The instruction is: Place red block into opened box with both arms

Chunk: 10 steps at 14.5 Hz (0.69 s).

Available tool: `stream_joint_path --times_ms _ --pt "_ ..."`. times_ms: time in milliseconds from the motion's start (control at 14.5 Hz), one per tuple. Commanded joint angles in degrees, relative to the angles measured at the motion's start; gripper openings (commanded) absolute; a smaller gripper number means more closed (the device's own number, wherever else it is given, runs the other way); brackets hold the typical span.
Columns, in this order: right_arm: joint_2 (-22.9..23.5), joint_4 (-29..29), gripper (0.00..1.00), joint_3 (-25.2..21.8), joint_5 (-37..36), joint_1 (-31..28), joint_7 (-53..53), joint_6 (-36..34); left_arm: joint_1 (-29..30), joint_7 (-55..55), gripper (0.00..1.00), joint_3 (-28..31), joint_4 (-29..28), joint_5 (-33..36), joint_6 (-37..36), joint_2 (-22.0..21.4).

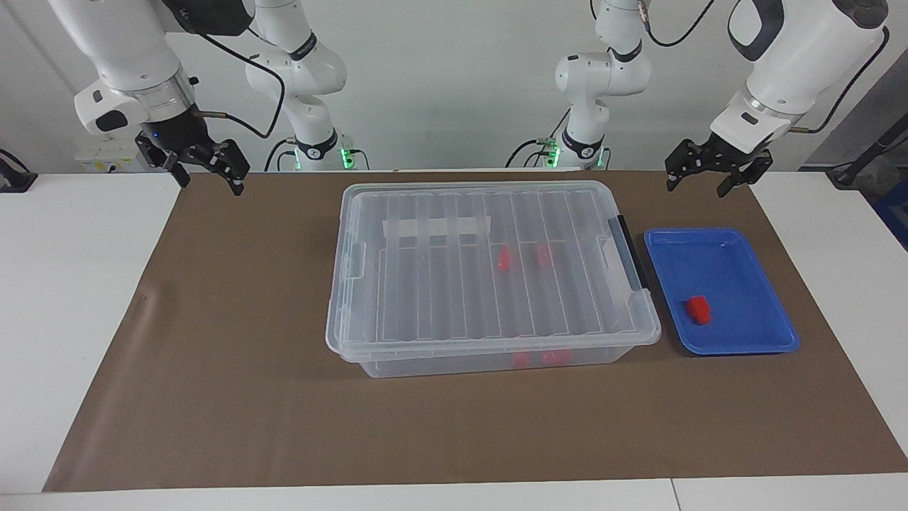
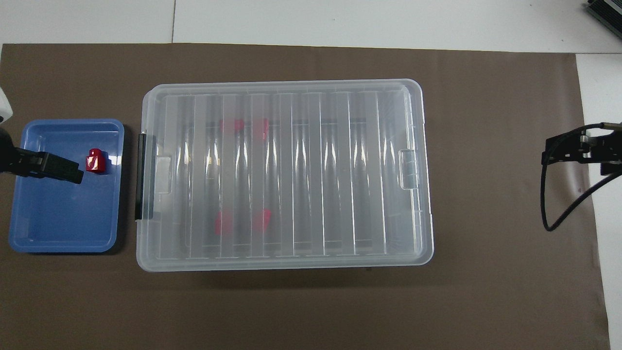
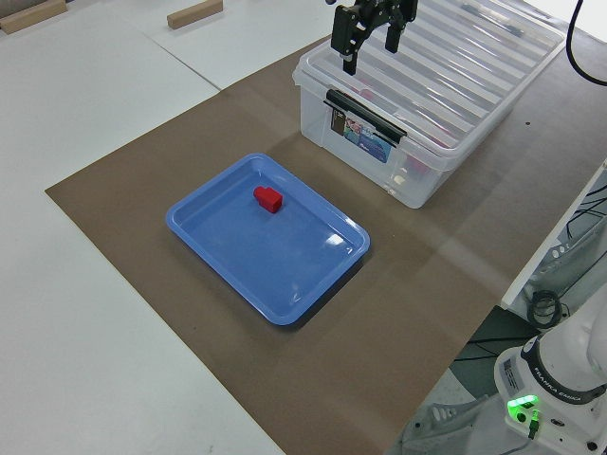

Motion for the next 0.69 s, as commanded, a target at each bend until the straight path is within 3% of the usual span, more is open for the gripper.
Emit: stream_joint_path --times_ms 0,622 --pt "-1.5 -1.7 1.00 0.1 0.8 -0.3 -0.6 0.8 -0.2 -0.4 1.00 0.2 -0.1 1.0 -0.9 -0.9" --pt "-1.5 -1.8 1.00 0.0 0.9 -0.8 -1.0 0.5 -0.2 -0.4 1.00 0.2 -0.1 1.0 -0.9 -0.9"
